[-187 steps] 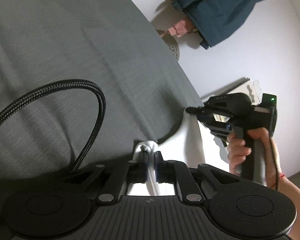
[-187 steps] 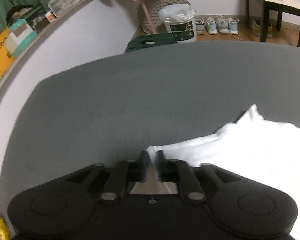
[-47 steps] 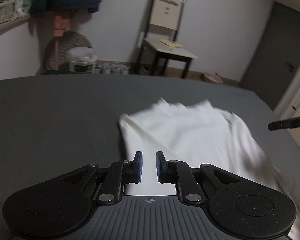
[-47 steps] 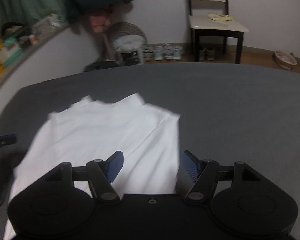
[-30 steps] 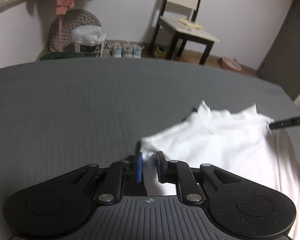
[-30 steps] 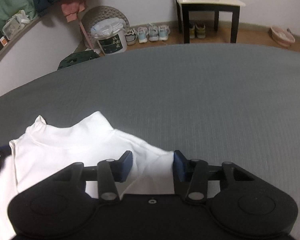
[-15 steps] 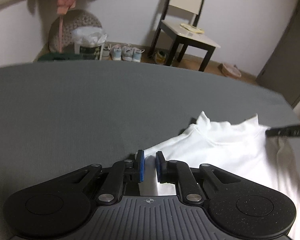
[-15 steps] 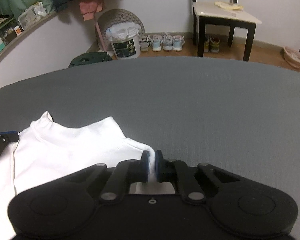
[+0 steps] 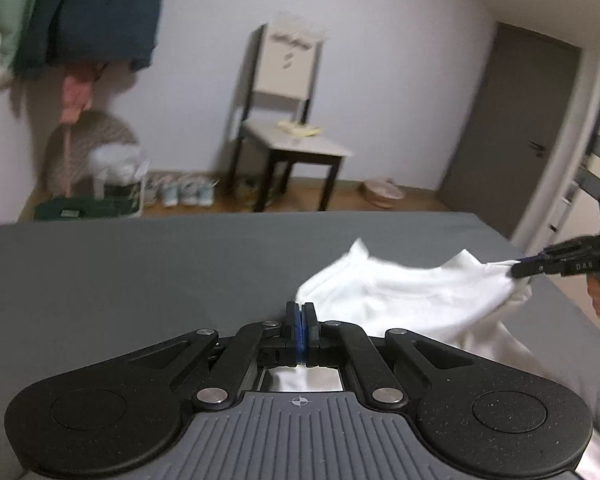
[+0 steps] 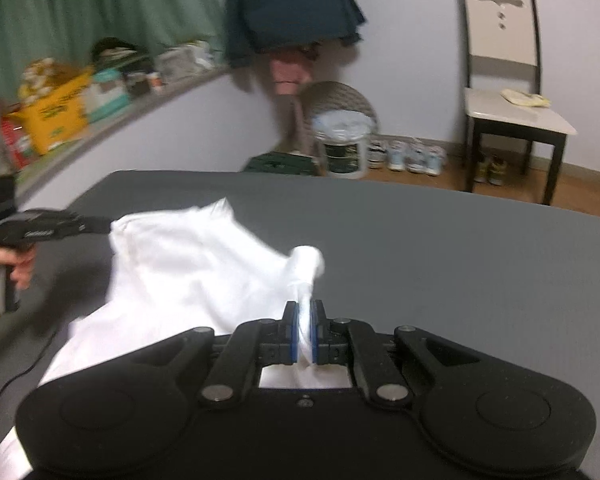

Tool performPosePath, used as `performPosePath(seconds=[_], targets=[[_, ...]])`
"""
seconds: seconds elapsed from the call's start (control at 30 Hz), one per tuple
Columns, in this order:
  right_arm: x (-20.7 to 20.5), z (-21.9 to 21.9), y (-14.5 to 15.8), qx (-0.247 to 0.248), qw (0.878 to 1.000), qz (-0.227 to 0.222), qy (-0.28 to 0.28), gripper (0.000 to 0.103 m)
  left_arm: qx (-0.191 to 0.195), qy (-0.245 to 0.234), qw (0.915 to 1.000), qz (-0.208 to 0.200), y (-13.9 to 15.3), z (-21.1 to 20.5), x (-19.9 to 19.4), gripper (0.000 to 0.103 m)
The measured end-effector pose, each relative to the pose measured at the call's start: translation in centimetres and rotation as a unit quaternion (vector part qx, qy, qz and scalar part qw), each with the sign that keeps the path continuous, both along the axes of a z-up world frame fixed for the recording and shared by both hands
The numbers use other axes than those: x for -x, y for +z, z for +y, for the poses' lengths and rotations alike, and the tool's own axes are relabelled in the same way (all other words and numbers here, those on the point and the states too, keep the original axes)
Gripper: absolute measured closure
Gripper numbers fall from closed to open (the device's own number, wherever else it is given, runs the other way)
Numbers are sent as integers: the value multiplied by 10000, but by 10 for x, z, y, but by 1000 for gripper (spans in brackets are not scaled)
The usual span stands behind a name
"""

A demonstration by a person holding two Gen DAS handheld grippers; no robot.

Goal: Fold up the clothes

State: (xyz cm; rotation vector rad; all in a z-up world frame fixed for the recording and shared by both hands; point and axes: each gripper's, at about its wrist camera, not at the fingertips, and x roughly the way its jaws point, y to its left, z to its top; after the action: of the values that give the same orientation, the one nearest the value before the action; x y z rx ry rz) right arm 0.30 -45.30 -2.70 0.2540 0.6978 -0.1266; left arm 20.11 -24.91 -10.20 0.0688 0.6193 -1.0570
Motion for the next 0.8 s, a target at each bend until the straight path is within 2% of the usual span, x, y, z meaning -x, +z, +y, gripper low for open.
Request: performPosePath(seconds=[0.17, 0.23, 0.37, 0.43, 0.47, 0.53, 0.57, 0.6, 0.67, 0.73, 0.8], targets=[[50, 44, 5, -105, 9997, -22, 211, 97, -14, -485, 9987, -138, -1, 39, 48, 103], [64, 58, -1, -144, 9997, 100, 181, 97, -76, -600, 9980, -166, -5, 53, 68, 103], [73, 73, -23, -93, 9988, 487, -19, 96, -240, -773, 9962, -323, -12, 67, 95, 102], [70, 75, -32, -120, 9981, 598, -117, 96, -375, -783, 9953, -439, -10, 62, 98, 97], [69, 76, -36, -155, 9978, 627, -168, 96, -448, -760, 9947, -523, -8, 58, 98, 89], [66, 77, -45, -230, 9971, 672, -284, 96, -550, -676, 9939, -679, 0, 44, 95, 50], [64, 77, -48, -284, 9968, 647, -383, 96, -592, -635, 9936, -720, 5, 36, 91, 5], [65, 78, -49, -343, 9965, 576, -494, 96, -539, -629, 9938, -744, 9, 29, 89, 0], [67, 81, -54, -527, 9959, 355, -644, 95, -520, -768, 9930, -732, 17, 7, 76, 0], [69, 84, -59, -707, 9947, 136, -740, 94, -700, -672, 9915, -864, 21, -15, 64, 0], [68, 86, -63, -705, 9948, 49, -731, 94, -890, -768, 9904, -733, 21, -40, 49, 0]])
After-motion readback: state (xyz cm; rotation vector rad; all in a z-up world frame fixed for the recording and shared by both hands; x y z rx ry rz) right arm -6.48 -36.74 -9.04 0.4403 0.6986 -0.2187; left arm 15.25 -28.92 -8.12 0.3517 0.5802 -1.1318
